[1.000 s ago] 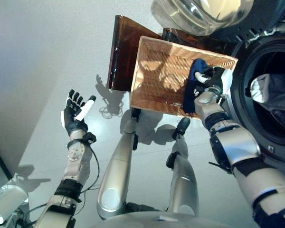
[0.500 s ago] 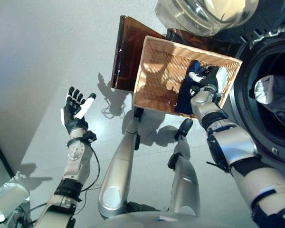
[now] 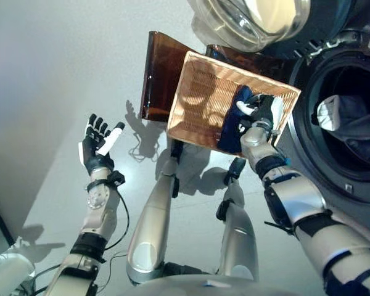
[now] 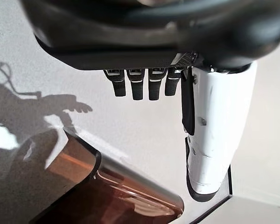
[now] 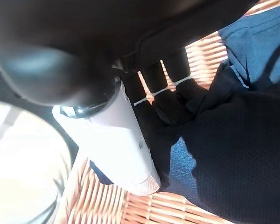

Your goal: Pick up the clothes and place them into the washing machine

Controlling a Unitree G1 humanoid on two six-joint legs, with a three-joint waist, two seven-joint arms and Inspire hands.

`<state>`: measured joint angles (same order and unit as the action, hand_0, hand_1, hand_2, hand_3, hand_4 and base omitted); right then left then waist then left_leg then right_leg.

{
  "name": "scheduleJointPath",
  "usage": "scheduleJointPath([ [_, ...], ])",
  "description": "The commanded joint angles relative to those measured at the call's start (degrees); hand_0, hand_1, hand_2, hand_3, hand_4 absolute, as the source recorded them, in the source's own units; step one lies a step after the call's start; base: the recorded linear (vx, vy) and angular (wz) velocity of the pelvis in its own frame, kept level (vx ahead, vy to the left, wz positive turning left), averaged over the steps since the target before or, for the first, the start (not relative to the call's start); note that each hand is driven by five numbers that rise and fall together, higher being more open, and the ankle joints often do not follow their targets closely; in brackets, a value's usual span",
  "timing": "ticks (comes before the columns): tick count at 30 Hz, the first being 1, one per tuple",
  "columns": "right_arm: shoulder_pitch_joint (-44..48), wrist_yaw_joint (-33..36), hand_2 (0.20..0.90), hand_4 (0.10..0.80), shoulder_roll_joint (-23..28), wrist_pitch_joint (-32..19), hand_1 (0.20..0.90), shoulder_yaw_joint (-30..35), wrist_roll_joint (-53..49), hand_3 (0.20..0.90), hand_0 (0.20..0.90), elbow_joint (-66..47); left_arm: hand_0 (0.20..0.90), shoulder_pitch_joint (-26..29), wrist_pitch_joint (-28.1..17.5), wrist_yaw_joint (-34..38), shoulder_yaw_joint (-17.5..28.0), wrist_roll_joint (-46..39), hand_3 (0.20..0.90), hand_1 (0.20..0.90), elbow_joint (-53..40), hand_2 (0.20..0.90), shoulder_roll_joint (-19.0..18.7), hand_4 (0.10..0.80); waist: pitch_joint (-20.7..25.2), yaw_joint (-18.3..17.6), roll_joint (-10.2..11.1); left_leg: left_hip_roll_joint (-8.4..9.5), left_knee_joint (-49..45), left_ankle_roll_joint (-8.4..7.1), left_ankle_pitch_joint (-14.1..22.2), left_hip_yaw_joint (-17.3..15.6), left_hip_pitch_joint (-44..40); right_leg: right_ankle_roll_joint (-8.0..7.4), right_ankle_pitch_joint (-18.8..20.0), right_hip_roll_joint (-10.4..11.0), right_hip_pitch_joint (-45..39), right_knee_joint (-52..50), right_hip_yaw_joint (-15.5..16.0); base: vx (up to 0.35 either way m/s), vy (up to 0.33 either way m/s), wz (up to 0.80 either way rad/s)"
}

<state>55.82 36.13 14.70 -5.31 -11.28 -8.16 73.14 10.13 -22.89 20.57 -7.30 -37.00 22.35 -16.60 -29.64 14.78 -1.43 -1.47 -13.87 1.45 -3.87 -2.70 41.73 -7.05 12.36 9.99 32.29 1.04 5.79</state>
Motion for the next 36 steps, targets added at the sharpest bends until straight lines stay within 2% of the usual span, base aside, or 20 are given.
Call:
scheduleJointPath([
  [1, -1.2, 1.1, 0.2, 0.3, 0.5, -3.5, 0.2, -0.9, -0.8, 0.2, 0.2, -3.8, 0.9, -3.4, -4.6, 0.9, 2.9, -0.7, 0.9, 0.9, -5.0, 0.9, -1.8, 0.8, 0.7, 0.6, -4.6, 1.59, 18.9, -3.5, -6.8, 1.4, -9.2, 0.38, -4.5, -4.2, -5.2, -3.5, 0.1, 0.019, -0.016, -0.09],
  [3, -2.1, 1.1, 0.2, 0.3, -0.1, -3.8, 0.2, -0.8, -1.2, 0.2, 0.2, -4.0, 0.9, -3.6, -4.6, 1.0, 2.8, -0.8, 0.9, 0.9, -5.2, 0.9, -1.6, 0.8, 0.7, 0.5, -4.4, 1.54, 18.9, -3.49, -6.7, 1.3, -9.4, 0.38, -4.5, -4.3, -5.4, -3.4, 0.1, 0.006, -0.002, -0.03],
  [4, -2.5, 1.2, 0.326, 0.39, -0.6, -4.2, 0.326, -0.6, -1.6, 0.326, 0.326, -4.1, 0.9, -3.5, -4.5, 1.1, 2.6, -0.7, 0.9, 0.9, -4.7, 0.9, -1.4, 0.8, 0.7, 0.4, -4.4, 1.53, 18.9, -3.48, -6.6, 1.3, -9.5, 0.4, -4.6, -4.4, -5.5, -3.3, 0.1, 0.0, 0.0, 0.0],
  [5, -2.6, 1.2, 0.469, 0.492, -0.6, -4.2, 0.469, -0.6, -1.6, 0.469, 0.469, -4.1, 0.9, -3.5, -4.5, 1.1, 2.6, -0.7, 0.9, 0.9, -4.7, 0.9, -1.4, 0.8, 0.7, 0.4, -4.4, 1.53, 18.9, -3.48, -6.6, 1.3, -9.6, 0.4, -4.6, -4.4, -5.5, -3.3, 0.1, 0.0, 0.0, 0.0],
  [6, -3.1, 1.1, 0.9, 0.8, -1.0, -4.4, 0.9, -0.2, -2.4, 0.9, 0.9, -3.8, 0.9, -3.4, -4.5, 1.2, 2.5, -0.8, 0.9, 0.9, -4.7, 0.9, -1.3, 0.8, 0.7, 0.5, -4.4, 1.49, 18.9, -3.44, -6.6, 1.2, -9.6, 0.36, -4.6, -4.4, -5.6, -3.4, 0.2, 0.0, 0.0, 0.0],
  [27, -2.8, -0.5, 0.9, 0.8, -1.6, -4.9, 0.9, 0.7, -6.9, 0.9, 0.9, -1.9, 0.9, -2.7, -4.3, 1.8, 1.9, -0.9, 0.9, 0.9, -4.0, 0.9, -1.2, 0.8, 0.2, 0.8, -4.3, 1.34, 18.9, -3.63, -6.4, 1.0, -9.5, 0.18, -4.5, -4.5, -6.3, -2.7, 0.5, 0.002, 0.0, 0.0],
  [36, -2.0, -2.3, 0.9, 0.8, -2.0, -3.3, 0.9, 0.1, -7.3, 0.9, 0.9, 1.4, 0.9, -2.4, -4.2, 2.1, 2.0, -1.2, 0.9, 0.9, -3.6, 0.9, -1.3, 0.8, 0.1, 0.9, -3.9, 1.11, 18.9, -3.69, -6.4, 1.0, -9.4, 0.17, -4.3, -4.6, -6.3, -2.5, 0.5, 0.0, 0.0, 0.0],
])
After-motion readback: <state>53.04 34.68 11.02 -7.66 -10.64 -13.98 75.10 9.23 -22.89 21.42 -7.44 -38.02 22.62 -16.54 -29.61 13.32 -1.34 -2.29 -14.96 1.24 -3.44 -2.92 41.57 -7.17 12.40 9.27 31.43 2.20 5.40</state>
